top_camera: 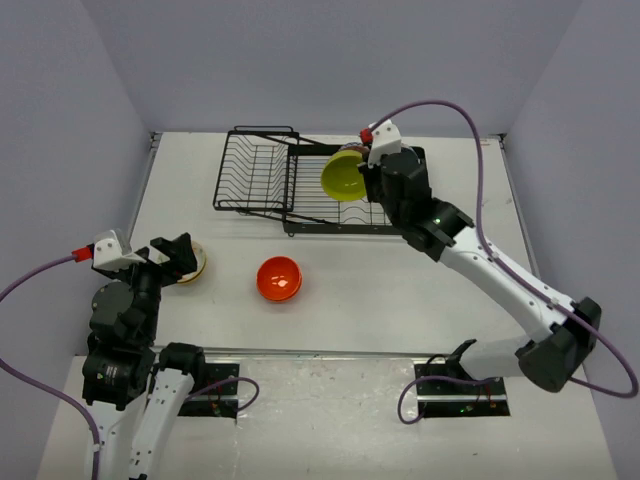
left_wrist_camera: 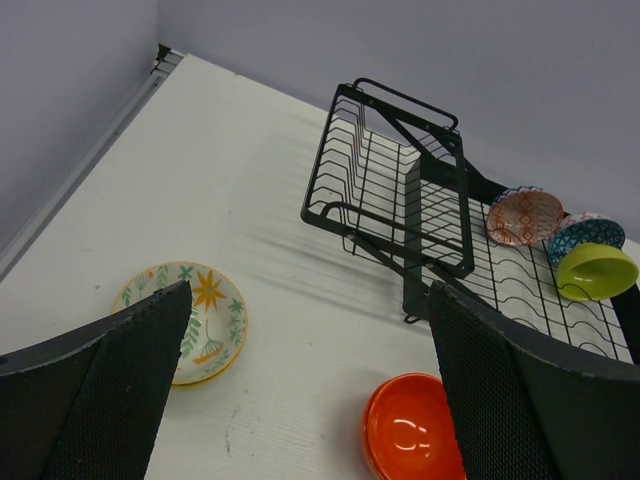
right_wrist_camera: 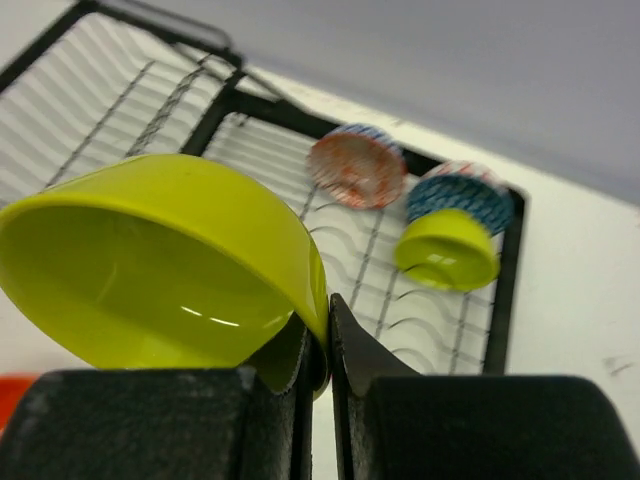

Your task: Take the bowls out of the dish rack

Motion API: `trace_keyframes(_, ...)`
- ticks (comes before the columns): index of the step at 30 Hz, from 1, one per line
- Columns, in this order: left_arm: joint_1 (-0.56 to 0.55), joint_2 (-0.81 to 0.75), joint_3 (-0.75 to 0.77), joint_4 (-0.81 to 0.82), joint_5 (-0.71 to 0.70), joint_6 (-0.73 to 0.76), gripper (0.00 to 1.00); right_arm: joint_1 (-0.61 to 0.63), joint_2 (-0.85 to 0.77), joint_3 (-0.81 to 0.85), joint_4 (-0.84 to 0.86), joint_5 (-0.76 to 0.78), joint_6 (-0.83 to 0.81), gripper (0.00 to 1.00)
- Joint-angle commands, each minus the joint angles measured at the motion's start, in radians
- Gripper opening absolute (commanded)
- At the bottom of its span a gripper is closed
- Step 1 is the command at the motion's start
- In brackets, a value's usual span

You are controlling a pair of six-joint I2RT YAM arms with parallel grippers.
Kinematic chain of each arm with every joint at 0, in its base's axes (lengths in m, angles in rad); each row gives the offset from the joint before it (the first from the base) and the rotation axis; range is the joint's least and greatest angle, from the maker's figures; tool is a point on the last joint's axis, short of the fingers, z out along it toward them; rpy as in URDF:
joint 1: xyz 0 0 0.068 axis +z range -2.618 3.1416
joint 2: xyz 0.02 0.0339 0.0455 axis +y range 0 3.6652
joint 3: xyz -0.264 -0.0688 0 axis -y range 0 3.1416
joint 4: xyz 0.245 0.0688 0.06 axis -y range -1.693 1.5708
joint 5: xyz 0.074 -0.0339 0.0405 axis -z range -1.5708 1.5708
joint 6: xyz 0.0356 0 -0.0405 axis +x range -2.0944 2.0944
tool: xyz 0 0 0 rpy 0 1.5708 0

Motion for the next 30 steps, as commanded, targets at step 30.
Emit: trace_keyframes(30, -0.006, -0.024, -0.006, 0.033, -0.010, 0.013, 1.00, 0.055, 0.442, 0.052, -0.669, -0.580, 0.357, 0.07)
